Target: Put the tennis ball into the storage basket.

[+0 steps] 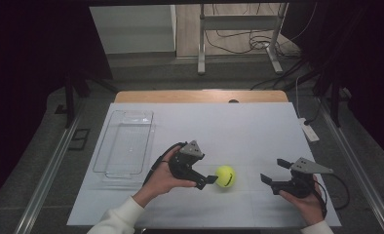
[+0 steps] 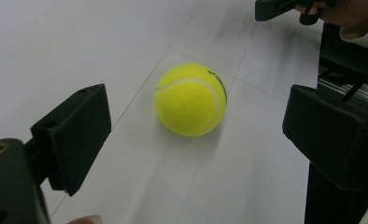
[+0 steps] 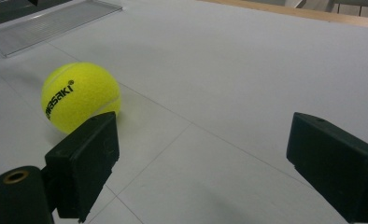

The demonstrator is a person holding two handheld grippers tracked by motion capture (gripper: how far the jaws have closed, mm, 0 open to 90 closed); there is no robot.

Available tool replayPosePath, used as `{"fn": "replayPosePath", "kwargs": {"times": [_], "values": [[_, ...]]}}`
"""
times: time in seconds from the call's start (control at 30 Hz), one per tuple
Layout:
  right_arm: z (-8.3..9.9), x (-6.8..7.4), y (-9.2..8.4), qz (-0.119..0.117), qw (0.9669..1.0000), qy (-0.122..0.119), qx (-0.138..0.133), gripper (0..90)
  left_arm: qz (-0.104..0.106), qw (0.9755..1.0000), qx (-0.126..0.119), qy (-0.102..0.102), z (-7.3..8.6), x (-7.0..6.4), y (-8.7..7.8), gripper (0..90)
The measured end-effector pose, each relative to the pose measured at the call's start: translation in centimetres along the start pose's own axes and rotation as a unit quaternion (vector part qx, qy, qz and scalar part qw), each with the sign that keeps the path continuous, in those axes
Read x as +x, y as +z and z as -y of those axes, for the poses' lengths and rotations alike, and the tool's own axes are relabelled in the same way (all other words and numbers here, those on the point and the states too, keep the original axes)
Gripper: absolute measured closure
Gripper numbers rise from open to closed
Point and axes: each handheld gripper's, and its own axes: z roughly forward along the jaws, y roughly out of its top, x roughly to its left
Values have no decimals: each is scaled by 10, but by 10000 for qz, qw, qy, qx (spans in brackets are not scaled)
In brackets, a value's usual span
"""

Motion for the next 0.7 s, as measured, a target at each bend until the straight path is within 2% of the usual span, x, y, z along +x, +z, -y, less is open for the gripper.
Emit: {"fn": "replayPosePath", "kwargs": {"times": [0.7], "values": [[0, 0, 1, -14, 10000, -11, 32, 96, 92, 9995, 298, -16, -10, 4, 29, 72]]}}
